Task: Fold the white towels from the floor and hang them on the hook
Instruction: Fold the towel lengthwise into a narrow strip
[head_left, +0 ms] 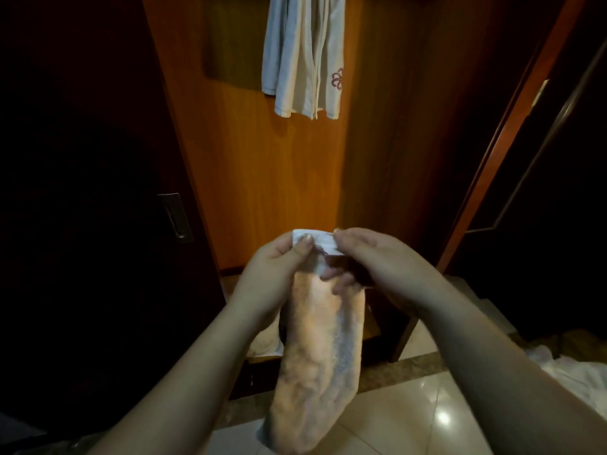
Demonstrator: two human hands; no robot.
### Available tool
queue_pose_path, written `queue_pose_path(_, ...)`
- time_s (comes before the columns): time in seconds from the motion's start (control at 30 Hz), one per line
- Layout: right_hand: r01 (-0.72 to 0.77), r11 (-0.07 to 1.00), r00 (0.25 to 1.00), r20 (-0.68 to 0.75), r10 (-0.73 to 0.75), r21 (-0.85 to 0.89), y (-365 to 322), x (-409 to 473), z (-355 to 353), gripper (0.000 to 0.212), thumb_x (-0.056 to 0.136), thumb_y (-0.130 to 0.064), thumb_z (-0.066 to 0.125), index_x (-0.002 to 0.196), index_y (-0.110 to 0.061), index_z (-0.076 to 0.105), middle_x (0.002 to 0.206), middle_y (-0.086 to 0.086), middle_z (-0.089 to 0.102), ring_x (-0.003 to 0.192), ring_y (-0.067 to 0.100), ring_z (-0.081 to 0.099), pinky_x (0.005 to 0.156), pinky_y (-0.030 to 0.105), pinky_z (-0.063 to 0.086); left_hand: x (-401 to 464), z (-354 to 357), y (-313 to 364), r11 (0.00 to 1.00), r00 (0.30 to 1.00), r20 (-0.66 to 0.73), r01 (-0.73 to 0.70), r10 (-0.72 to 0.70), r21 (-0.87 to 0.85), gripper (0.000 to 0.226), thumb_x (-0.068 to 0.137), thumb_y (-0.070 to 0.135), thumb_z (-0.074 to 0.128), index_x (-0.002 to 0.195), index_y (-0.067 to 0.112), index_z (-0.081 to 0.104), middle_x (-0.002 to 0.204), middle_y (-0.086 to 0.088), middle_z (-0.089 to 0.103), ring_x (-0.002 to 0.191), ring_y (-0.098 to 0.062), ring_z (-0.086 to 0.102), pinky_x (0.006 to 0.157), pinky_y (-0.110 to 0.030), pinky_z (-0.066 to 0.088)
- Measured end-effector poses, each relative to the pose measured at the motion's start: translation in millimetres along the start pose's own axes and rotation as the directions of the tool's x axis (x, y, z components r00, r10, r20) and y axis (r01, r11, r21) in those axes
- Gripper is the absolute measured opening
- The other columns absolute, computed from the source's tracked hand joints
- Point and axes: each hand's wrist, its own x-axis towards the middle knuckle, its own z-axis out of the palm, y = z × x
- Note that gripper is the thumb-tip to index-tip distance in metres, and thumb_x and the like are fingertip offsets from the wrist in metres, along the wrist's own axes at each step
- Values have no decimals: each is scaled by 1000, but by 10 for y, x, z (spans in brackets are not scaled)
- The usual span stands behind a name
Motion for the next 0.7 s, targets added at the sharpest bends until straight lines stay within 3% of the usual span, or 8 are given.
queue_pose_path(0.07,-40,925,983,151,104,-377,-44,35,-183,19,98,-44,59,114,-34,59,86,-3,78,67,12,72,53,17,49,27,-105,61,999,999,34,31,-30,-28,24,93,35,61,100,21,79,99,-12,77,91,-27,73,78,-35,59)
queue_pose_path(0.13,-44,803,949,228,220,-594,-57,73,-289,15,97,-40,63,111,-38,57,85,-6,77,67,10,72,53,15,48,47,-185,113,998,998,47,52,-50,-30,22,93,33,63,97,19,79,96,-9,77,85,-20,73,70,-27,58)
queue_pose_path(0.2,27,648,937,245,249,-761,-53,117,-310,24,94,-45,64,118,-41,58,88,-12,71,75,7,69,59,15,48,66,-236,139,998,996,64,65,-66,14,29,91,32,58,102,12,76,101,-11,77,85,-18,72,68,-26,58)
queue_pose_path(0.3,111,422,927,247,283,-900,-1,174,-320,38,92,-54,63,126,-37,61,98,-19,61,89,4,60,74,20,50,71,-329,179,998,996,75,57,-57,10,37,91,28,56,111,-1,70,107,-19,75,84,-20,72,65,-25,57)
queue_pose_path(0.43,110,260,940,185,286,-959,106,147,-475,42,94,-58,57,126,-31,63,112,-13,53,95,7,54,84,27,51,82,-543,270,1000,1000,21,10,-10,2,28,88,29,58,99,9,75,96,-13,77,82,-19,72,68,-25,58)
queue_pose_path(0.6,62,281,996,77,42,-958,-138,35,-812,39,93,-56,57,124,-32,63,115,-18,51,98,2,54,88,29,53,55,-738,281,992,1000,-11,-22,24,122,22,95,36,61,98,21,78,98,-7,76,91,-20,71,77,-26,58)
queue_pose_path(0.7,93,464,993,51,-103,-881,-194,0,-825,27,87,-53,58,104,-32,64,104,-16,60,94,5,57,84,35,54,39,-784,300,994,997,-62,-37,44,106,32,90,40,62,107,17,76,109,-11,75,103,-26,71,86,-34,57)
